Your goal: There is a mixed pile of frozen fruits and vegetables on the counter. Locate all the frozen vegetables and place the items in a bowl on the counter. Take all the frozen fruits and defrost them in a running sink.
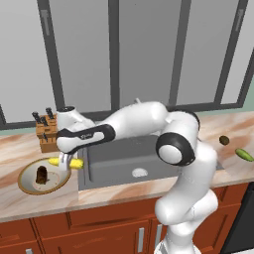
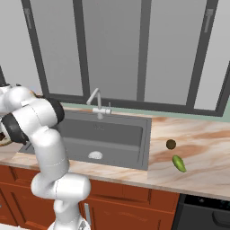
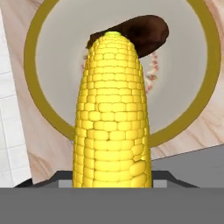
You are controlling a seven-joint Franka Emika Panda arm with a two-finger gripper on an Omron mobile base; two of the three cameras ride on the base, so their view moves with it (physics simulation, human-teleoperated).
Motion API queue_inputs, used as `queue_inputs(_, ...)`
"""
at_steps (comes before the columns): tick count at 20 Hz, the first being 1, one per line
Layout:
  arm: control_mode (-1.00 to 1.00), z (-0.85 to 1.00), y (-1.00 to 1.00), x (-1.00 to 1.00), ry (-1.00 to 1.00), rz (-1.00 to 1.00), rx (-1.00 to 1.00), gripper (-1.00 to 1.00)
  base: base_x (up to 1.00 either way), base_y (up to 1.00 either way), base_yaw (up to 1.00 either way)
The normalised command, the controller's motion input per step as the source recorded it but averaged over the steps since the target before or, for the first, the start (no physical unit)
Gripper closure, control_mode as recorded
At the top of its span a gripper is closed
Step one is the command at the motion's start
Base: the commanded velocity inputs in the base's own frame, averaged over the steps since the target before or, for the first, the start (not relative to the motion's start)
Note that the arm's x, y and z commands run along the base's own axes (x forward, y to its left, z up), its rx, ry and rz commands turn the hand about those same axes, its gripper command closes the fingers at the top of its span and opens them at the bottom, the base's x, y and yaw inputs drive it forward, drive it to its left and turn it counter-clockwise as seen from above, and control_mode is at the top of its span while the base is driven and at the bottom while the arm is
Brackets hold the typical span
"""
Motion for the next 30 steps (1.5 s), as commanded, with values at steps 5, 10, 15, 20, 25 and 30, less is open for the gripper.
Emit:
queue_inputs(5,-1.00,-0.22,0.60,0.11,0.03,0.05,0.00,1.00,0.00,0.00,0.00)
queue_inputs(10,-1.00,-0.21,0.62,0.08,0.07,0.08,0.00,1.00,0.00,0.00,0.00)
queue_inputs(15,-1.00,-0.09,0.28,0.24,0.05,0.00,-0.03,1.00,0.00,0.00,0.00)
queue_inputs(20,-1.00,-0.43,0.01,0.23,0.03,-0.02,-0.01,1.00,0.00,0.00,0.00)
queue_inputs(25,-1.00,-0.43,0.10,0.16,0.05,0.00,-0.01,1.00,0.00,0.00,0.00)
queue_inputs(30,-1.00,-0.38,0.17,0.01,0.05,0.00,0.00,-1.00,0.00,0.00,0.00)
